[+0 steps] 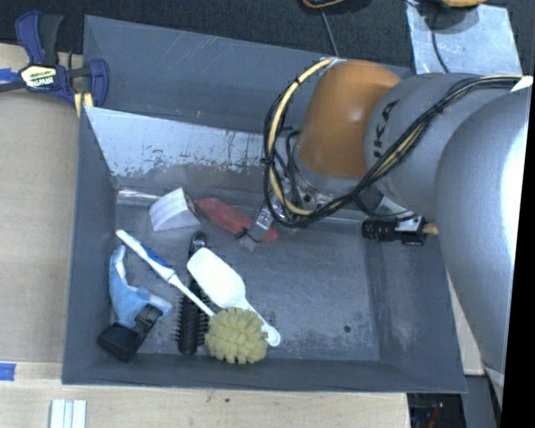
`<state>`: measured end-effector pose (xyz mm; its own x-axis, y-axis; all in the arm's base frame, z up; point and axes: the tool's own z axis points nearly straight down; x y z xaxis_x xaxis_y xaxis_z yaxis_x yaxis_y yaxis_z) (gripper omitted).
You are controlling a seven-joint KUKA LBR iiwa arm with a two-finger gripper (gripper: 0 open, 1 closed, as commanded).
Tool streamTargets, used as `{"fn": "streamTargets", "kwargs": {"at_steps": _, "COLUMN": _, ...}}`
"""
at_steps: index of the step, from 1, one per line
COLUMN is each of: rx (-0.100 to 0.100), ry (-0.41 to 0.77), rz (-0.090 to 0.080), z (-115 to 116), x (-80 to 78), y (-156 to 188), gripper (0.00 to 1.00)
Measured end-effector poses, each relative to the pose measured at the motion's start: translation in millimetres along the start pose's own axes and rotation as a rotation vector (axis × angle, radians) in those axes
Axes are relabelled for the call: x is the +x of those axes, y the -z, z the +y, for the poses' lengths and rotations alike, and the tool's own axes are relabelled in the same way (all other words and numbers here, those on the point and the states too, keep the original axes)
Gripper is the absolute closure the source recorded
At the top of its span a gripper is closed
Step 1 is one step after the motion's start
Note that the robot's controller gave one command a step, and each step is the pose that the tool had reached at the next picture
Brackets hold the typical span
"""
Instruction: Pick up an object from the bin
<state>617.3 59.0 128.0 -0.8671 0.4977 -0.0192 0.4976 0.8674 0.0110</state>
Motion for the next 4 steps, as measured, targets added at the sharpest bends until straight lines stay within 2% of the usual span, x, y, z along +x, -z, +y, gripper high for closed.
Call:
{"fn": "streamTargets", "kwargs": {"at_steps": 1, "rx": 0.004, "ry": 0.57, "rz": 0.019, "z": -2, "x": -7.4, "y": -56, "gripper": 0.0}}
{"fn": "streamTargets", "kwargs": {"at_steps": 2, "rx": 0.004, "ry": -0.067, "rz": 0.018, "z": 8, "x": 3.2, "y": -57, "gripper": 0.0}}
{"fn": "streamTargets", "kwargs": {"at_steps": 3, "rx": 0.001, "ry": 0.556, "rz": 0.012, "z": -1, "x": -7.7, "y": -55, "gripper": 1.0}}
{"fn": "streamTargets", "kwargs": {"at_steps": 4, "rx": 0.001, "ry": 0.556, "rz": 0.012, "z": -1, "x": -7.8, "y": -55, "gripper": 1.0}}
